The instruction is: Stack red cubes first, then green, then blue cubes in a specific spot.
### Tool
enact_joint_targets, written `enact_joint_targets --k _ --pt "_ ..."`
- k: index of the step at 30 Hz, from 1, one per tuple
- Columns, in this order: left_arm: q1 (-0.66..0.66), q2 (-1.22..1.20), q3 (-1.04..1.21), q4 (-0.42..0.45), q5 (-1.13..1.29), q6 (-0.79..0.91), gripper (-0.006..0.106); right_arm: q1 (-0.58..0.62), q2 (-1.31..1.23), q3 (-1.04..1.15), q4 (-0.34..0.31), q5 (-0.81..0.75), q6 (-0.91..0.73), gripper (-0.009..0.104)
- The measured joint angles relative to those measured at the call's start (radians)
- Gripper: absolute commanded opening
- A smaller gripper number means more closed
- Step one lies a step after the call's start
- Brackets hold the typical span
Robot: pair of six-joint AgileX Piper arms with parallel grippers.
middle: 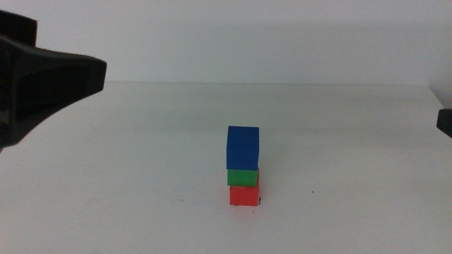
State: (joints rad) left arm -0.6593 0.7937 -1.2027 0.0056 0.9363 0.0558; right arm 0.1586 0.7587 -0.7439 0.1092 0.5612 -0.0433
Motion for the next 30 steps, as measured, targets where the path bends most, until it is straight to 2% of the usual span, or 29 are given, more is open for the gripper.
enact_joint_targets --k 5,8,14,17,22,27,30 --pt "0.008 -0.002 0.059 0.034 -0.078 0.0 0.094 0.0 0.0 0.0 0.0 0.0 0.0 0.093" --pt "0.052 -0.022 0.143 0.039 -0.236 0.0 0.094 0.0 0.0 0.0 0.002 0.0 0.0 0.093" --pt "0.25 -0.122 0.442 0.008 -0.602 0.0 0.094 0.0 -0.052 0.064 -0.002 -0.027 0.0 0.093" --pt "0.358 -0.252 0.617 0.002 -0.647 0.0 0.094 -0.006 -0.156 0.177 -0.038 -0.088 0.0 0.093" --pt "0.511 -0.54 0.896 -0.006 -0.659 0.0 0.094 -0.087 -0.424 0.45 -0.077 -0.192 0.002 0.093" --pt "0.61 -0.762 1.07 -0.017 -0.659 0.0 0.094 -0.112 -0.674 0.65 -0.086 -0.21 0.004 0.093" --pt "0.632 -0.789 1.127 -0.017 -0.666 0.0 0.094 -0.116 -0.743 0.724 -0.095 -0.215 0.005 0.093"
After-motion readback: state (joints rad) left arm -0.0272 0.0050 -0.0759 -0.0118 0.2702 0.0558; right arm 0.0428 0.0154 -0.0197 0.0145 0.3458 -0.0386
